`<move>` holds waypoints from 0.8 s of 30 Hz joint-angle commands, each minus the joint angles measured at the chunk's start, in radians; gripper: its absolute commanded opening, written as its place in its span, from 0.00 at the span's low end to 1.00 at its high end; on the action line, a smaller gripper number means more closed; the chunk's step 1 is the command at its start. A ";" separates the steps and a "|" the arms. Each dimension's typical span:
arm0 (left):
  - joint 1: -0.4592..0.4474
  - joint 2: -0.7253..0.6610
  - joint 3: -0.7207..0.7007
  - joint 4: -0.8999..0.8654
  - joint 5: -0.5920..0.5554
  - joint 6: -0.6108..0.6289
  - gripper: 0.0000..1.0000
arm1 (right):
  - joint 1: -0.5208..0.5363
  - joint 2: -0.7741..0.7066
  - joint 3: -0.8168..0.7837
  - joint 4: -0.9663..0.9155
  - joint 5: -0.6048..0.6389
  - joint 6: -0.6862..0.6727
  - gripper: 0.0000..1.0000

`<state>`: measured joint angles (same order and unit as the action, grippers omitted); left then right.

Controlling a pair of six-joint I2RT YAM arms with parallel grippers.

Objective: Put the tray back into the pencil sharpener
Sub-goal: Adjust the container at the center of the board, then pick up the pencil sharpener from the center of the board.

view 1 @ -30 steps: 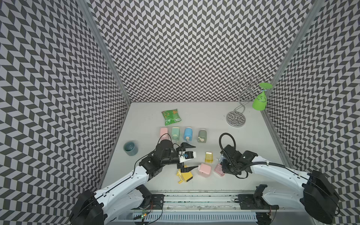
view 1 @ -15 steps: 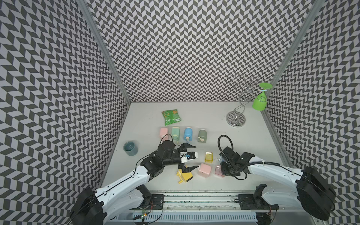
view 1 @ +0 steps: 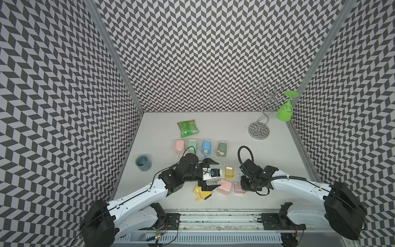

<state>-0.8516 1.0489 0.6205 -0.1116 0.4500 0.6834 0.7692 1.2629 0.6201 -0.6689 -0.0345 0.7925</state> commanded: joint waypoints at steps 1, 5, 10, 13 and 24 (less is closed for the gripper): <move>-0.035 0.037 0.038 -0.080 -0.007 0.101 1.00 | 0.000 -0.040 0.001 0.009 0.010 0.008 0.23; -0.062 0.124 0.094 -0.110 -0.001 0.166 0.99 | 0.000 -0.090 -0.025 0.001 0.012 0.017 0.26; -0.090 0.247 0.178 -0.183 0.007 0.202 1.00 | 0.001 -0.144 -0.039 -0.004 0.019 0.029 0.27; -0.112 0.307 0.203 -0.194 -0.018 0.205 1.00 | 0.001 -0.165 -0.041 -0.005 0.024 0.035 0.27; -0.152 0.461 0.285 -0.263 -0.099 0.159 0.85 | 0.001 -0.180 -0.051 0.018 0.022 0.037 0.28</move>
<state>-0.9936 1.4853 0.8707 -0.3458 0.3927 0.8669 0.7692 1.0985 0.5812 -0.6750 -0.0273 0.8162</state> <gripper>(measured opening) 0.866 0.283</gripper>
